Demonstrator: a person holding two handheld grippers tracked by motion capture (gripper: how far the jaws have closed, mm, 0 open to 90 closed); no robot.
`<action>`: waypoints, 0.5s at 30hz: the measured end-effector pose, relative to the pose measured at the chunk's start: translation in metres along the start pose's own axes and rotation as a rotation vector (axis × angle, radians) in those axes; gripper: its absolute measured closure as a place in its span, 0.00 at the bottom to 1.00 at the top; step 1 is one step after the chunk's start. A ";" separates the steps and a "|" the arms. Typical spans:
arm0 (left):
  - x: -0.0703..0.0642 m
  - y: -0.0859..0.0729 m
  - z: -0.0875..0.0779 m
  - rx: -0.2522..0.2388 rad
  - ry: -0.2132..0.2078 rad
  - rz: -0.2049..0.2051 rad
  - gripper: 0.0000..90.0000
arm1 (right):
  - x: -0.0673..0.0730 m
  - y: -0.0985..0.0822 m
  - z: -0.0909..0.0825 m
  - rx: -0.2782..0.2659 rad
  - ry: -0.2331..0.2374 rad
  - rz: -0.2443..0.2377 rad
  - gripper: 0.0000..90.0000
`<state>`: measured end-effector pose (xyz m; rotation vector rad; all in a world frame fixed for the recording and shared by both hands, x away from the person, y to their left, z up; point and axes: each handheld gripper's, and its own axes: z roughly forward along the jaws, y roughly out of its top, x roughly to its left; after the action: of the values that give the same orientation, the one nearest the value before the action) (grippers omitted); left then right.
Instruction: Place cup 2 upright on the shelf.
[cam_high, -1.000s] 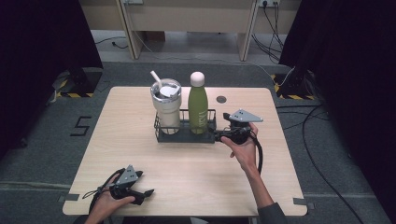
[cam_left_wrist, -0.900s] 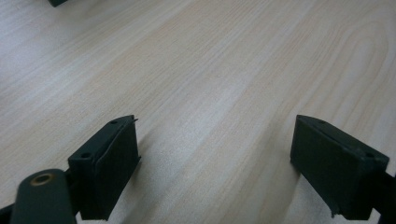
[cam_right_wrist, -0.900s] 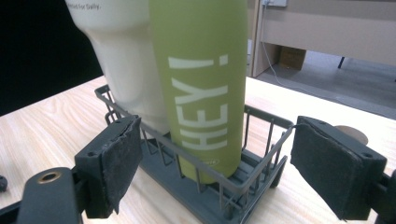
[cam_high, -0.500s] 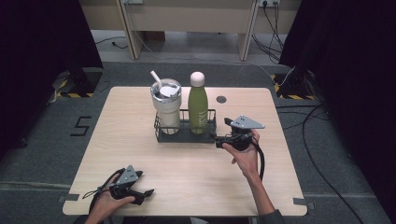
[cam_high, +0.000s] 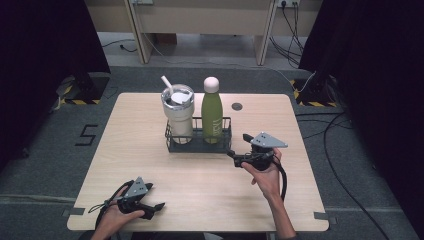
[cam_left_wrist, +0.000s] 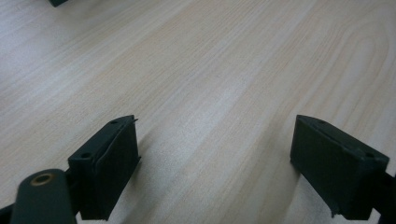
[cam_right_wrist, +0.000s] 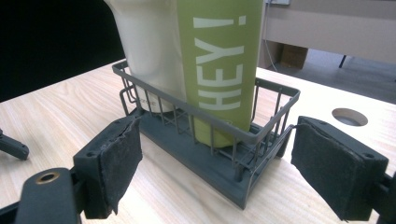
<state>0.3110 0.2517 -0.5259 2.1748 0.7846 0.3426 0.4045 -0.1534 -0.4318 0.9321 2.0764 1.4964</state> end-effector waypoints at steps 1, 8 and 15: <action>0.000 0.000 0.000 0.000 0.000 0.000 0.16 | 0.000 -0.001 0.000 0.004 0.000 -0.004 0.18; 0.000 0.000 0.000 0.000 0.000 0.000 0.16 | 0.001 -0.006 -0.004 0.012 0.004 -0.001 0.18; 0.000 0.000 0.000 -0.001 -0.001 -0.002 0.16 | 0.004 -0.011 -0.009 0.024 0.007 0.001 0.18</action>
<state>0.3106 0.2521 -0.5260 2.1727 0.7853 0.3408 0.3926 -0.1583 -0.4394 0.9377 2.1033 1.4805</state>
